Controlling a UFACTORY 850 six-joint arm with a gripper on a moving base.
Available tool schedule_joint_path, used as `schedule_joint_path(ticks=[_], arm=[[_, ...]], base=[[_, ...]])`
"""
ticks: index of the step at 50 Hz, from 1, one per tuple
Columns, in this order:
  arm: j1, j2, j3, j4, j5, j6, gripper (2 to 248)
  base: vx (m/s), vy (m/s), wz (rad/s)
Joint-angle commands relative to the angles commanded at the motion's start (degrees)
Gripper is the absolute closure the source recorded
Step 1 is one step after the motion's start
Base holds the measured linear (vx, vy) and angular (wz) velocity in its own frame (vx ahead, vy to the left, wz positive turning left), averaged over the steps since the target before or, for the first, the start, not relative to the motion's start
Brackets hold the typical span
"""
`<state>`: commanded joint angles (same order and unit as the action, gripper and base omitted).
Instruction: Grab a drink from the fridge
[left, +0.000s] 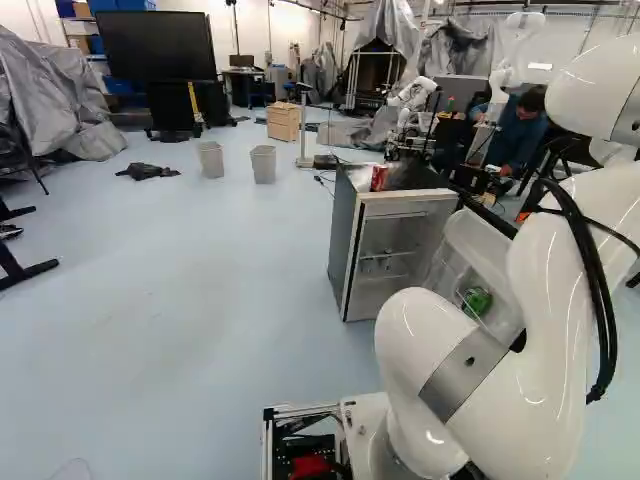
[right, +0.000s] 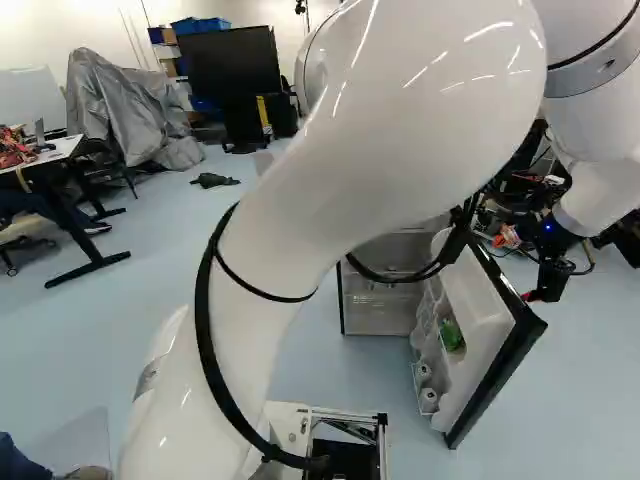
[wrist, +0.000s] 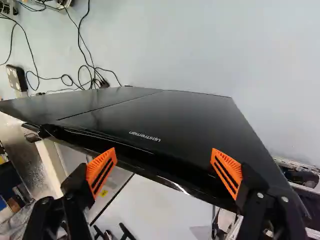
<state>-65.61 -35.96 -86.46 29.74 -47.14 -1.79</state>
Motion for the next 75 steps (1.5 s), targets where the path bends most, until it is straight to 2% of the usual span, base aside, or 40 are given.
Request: schedule_joint_path(ticks=[44,75], arm=[[2.2,4.7,7.1,0.0,0.0,0.0,3],[4.8,7.8,11.6,0.0,0.0,0.0,3]], base=[[0.000,0.000,0.000],[0.000,0.000,0.000]])
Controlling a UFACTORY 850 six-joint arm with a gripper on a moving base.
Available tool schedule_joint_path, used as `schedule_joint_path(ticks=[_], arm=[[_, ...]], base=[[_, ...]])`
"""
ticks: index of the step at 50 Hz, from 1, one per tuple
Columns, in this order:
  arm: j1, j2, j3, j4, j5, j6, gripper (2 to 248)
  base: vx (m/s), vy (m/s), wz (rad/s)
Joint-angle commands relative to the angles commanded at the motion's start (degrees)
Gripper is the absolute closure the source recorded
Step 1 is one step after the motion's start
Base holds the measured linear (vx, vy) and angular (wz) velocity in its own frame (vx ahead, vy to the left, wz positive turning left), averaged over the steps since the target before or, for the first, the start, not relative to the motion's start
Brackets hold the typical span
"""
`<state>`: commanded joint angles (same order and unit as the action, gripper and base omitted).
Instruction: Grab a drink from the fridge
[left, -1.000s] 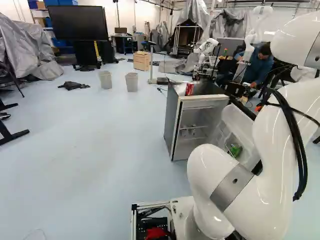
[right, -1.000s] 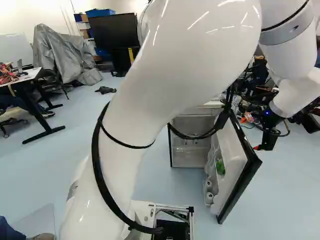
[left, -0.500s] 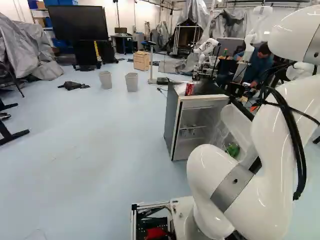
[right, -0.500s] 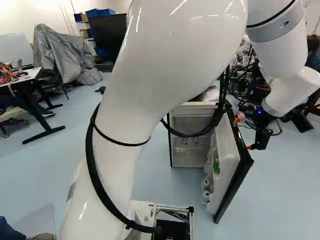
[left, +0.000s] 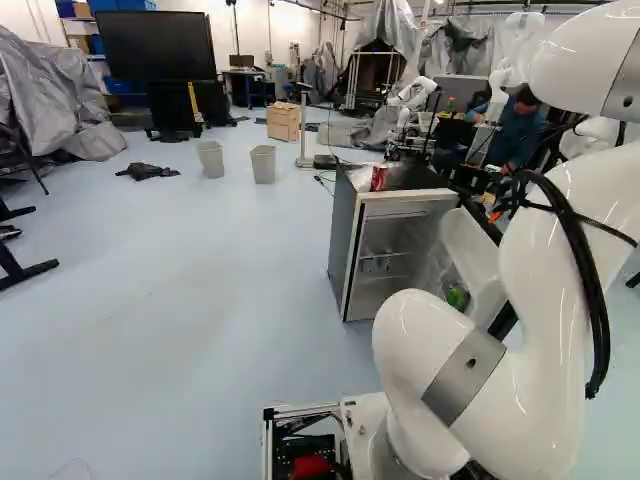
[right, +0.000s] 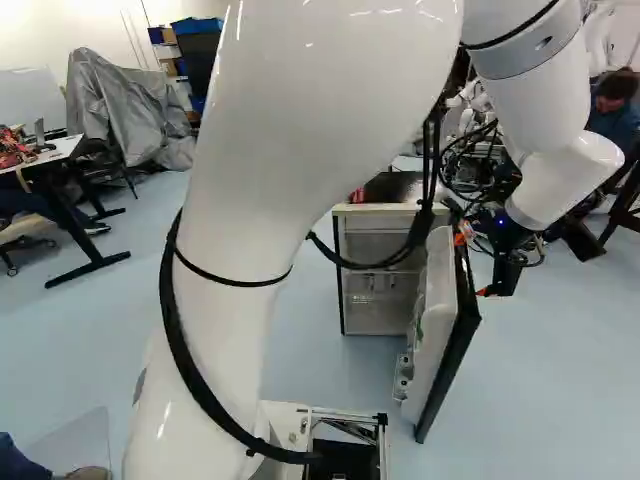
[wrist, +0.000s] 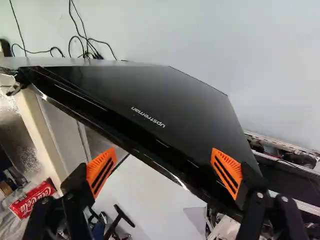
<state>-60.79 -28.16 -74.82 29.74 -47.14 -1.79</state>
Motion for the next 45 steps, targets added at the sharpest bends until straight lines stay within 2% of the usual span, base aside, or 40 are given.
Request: schedule_joint_path(ticks=[45], arm=[[7.0,3.3,4.8,0.0,0.0,0.0,3]], base=[[0.000,0.000,0.000]])
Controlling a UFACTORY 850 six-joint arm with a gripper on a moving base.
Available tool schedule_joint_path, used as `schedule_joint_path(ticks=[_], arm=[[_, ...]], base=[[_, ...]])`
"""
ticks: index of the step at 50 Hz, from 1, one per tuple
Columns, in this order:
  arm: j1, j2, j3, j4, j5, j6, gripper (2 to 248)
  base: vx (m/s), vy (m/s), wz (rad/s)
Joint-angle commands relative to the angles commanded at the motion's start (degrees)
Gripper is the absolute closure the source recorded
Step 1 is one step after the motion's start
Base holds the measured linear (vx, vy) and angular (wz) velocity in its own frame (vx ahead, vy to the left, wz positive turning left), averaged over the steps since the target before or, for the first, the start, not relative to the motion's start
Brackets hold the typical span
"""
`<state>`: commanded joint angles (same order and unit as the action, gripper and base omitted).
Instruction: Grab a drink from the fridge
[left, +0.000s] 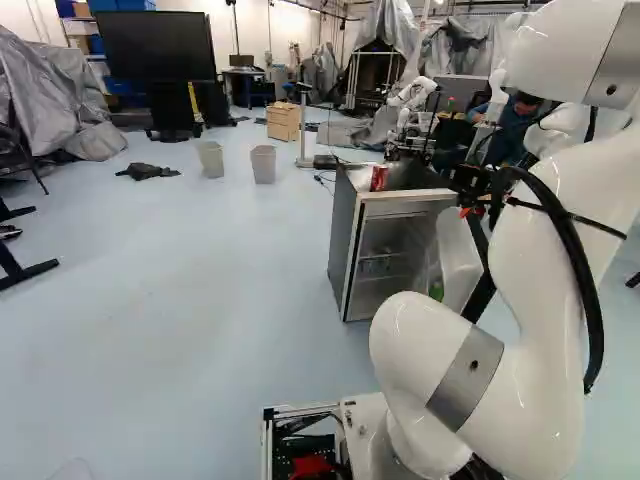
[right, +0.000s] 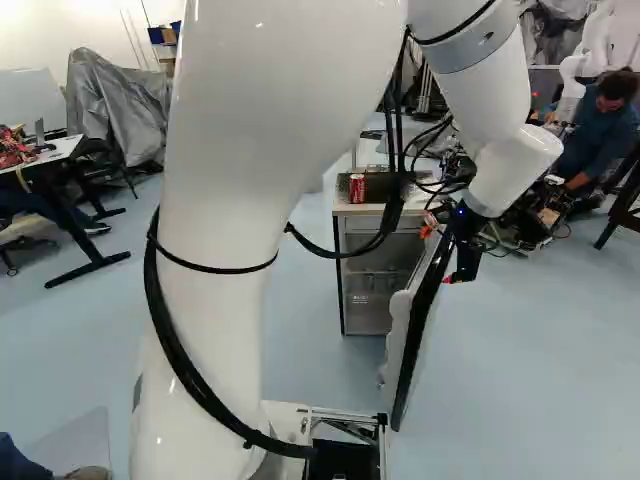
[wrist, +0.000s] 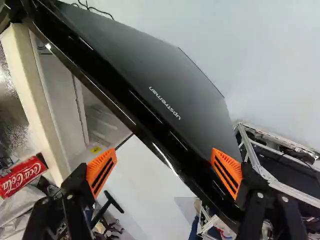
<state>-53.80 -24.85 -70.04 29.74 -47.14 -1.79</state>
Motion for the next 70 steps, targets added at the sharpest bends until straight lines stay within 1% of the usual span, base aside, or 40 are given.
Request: schedule_joint_path(ticks=[33,70], arm=[[5.9,1.7,2.5,0.0,0.0,0.0,3],[13.0,2.8,3.9,0.0,0.0,0.0,3]], base=[[0.000,0.000,0.000],[0.000,0.000,0.000]])
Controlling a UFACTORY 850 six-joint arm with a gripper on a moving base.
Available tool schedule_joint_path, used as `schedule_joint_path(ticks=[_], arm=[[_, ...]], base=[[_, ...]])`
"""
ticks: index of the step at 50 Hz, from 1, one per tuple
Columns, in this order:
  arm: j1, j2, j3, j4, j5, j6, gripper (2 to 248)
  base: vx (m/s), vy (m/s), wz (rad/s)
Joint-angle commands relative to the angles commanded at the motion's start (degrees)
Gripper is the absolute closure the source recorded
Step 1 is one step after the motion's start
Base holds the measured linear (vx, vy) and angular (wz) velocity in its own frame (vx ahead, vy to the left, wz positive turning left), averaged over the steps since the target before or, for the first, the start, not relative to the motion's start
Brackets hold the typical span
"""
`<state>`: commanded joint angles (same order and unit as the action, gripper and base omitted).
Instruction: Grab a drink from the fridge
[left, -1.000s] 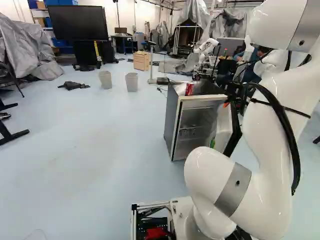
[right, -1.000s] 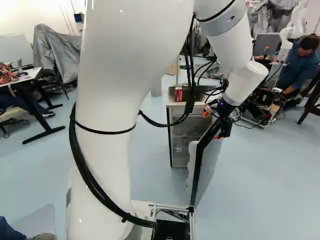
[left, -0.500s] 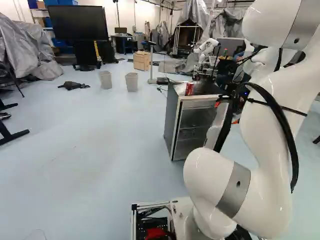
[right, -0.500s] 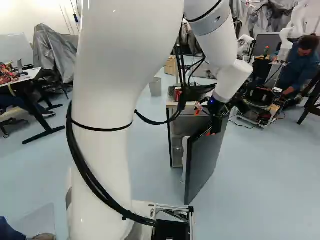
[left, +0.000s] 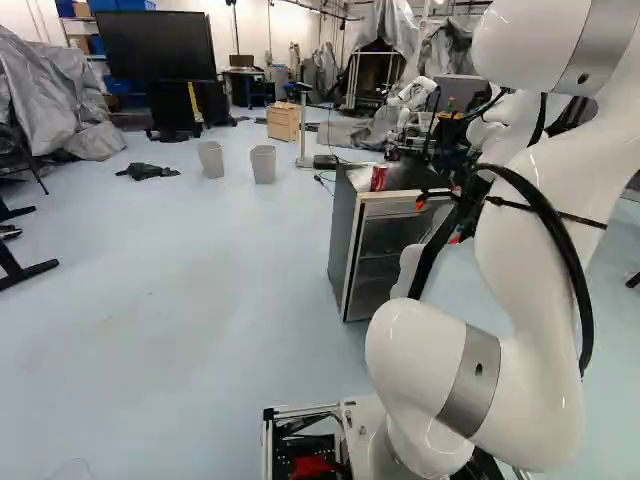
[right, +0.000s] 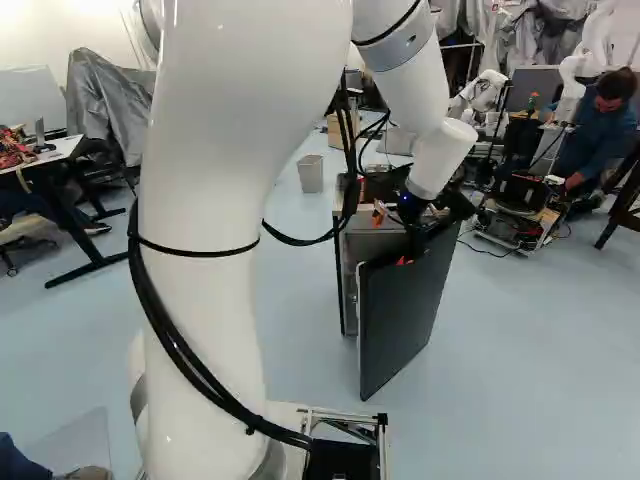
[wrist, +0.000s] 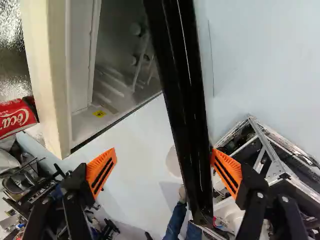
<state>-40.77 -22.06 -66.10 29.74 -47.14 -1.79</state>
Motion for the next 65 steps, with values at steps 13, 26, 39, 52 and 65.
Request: schedule_joint_path(ticks=[13,26,39,52,65], arm=[[2.6,0.1,0.2,0.0,0.0,0.0,3],[5.3,0.0,0.0,0.0,0.0,0.0,3],[8.1,-0.4,-0.5,0.0,0.0,0.0,3],[10.9,-0.9,-1.3,0.0,0.0,0.0,3],[13.0,-1.1,-1.6,0.0,0.0,0.0,3]], base=[[0.000,0.000,0.000],[0.000,0.000,0.000],[0.000,0.000,0.000],[0.000,0.000,0.000],[0.000,0.000,0.000]])
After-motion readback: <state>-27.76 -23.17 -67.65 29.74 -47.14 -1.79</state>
